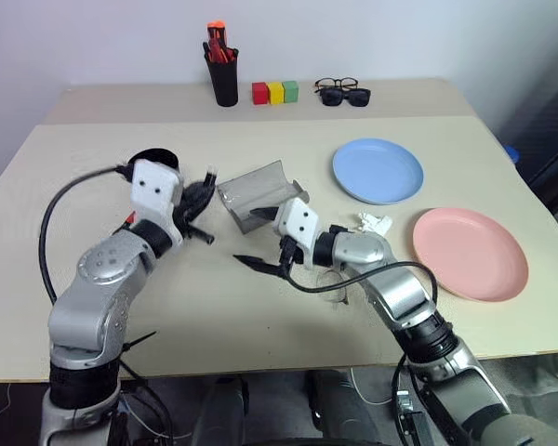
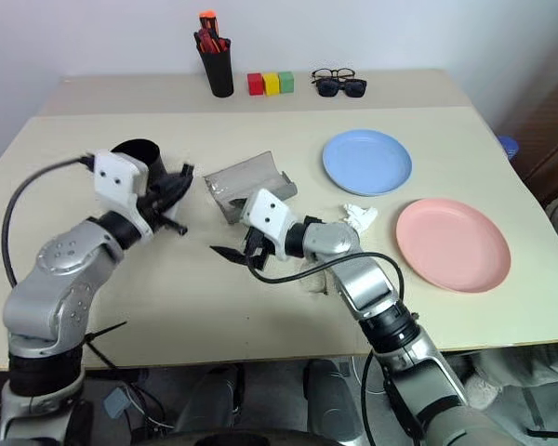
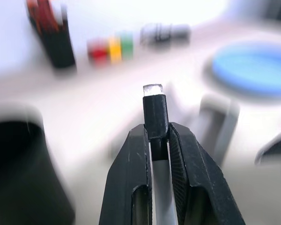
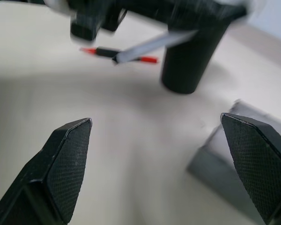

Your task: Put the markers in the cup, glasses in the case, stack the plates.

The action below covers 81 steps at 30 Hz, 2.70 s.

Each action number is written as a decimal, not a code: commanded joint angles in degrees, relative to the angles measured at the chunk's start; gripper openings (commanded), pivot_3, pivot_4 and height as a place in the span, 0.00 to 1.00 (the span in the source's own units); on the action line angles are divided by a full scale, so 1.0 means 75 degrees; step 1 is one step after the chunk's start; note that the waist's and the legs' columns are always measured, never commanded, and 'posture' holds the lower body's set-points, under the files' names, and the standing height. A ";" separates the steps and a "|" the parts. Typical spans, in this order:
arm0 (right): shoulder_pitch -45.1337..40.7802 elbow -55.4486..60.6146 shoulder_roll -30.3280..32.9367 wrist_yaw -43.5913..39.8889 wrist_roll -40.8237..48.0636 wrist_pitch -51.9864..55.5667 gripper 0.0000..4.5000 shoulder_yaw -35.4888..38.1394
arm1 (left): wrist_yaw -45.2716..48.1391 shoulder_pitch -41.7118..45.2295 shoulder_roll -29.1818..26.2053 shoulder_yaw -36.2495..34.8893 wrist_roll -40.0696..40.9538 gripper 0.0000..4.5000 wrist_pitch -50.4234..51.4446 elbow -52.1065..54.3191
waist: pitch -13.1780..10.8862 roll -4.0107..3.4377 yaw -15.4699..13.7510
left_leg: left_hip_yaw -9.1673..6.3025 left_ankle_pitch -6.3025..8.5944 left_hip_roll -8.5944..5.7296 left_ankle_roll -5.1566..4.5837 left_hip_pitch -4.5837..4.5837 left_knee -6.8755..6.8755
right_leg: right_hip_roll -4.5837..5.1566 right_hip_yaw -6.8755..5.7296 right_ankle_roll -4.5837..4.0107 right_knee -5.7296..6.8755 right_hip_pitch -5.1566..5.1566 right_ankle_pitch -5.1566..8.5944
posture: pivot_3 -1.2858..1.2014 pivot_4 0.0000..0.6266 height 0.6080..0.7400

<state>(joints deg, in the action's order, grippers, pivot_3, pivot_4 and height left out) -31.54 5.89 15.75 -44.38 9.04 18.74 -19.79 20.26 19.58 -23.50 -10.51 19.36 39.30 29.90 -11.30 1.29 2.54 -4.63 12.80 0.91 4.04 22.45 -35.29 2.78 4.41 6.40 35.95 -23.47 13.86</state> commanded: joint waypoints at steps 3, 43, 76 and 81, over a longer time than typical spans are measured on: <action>-0.0778 -0.0022 -0.0652 0.0158 0.0577 0.0073 1.00 0.0558 | -0.1881 0.1962 0.0326 -0.0976 -0.0918 0.02 -0.1733 -0.1818 | -0.0005 0.0010 0.0061 | -0.0015 -0.0002 0.0003 0.0000 -0.0001 -0.0007 | -0.0014 -0.0006 0.0027 0.0008 -0.0003 -0.0020 | 0.52 0.24 1.00; -0.0725 -0.0025 -0.1100 0.0261 0.0481 -0.0033 1.00 0.0345 | -0.1514 -0.0891 -0.1646 -0.2061 -0.0881 1.00 0.0364 -0.2308 | 0.0000 0.0014 0.0162 | -0.0018 -0.0001 0.0002 0.0001 0.0014 0.0018 | -0.0004 -0.0014 0.0029 0.0017 -0.0023 -0.0015 | 0.52 0.24 1.00; -0.0641 -0.0012 -0.1165 0.0406 0.0340 -0.0128 1.00 0.0313 | -0.2452 0.1831 -0.0938 -0.2060 -0.1044 0.01 -0.2756 -0.2921 | -0.0002 0.0036 -0.0011 | -0.0013 -0.0009 0.0000 0.0017 0.0056 0.0027 | 0.0007 -0.0019 0.0025 0.0022 -0.0073 -0.0017 | 0.52 0.24 1.00; -0.0704 -0.0126 -0.1223 0.0457 0.0327 -0.0213 1.00 0.0313 | -0.2156 0.1593 -0.0512 -0.0806 -0.1562 0.01 -0.3178 -0.2980 | -0.0001 0.0037 -0.0013 | -0.0016 -0.0012 -0.0005 0.0021 0.0078 0.0005 | 0.0006 -0.0019 0.0027 0.0016 -0.0073 -0.0018 | 0.52 0.24 1.00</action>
<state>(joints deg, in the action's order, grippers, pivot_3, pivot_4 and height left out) -35.80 4.04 7.14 -41.24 11.38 18.35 -18.05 4.08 31.58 -27.61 -16.88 8.71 17.61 6.06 -11.31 1.57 2.44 -4.75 12.72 0.87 4.19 23.04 -35.26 2.83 4.27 6.61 36.06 -24.02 13.72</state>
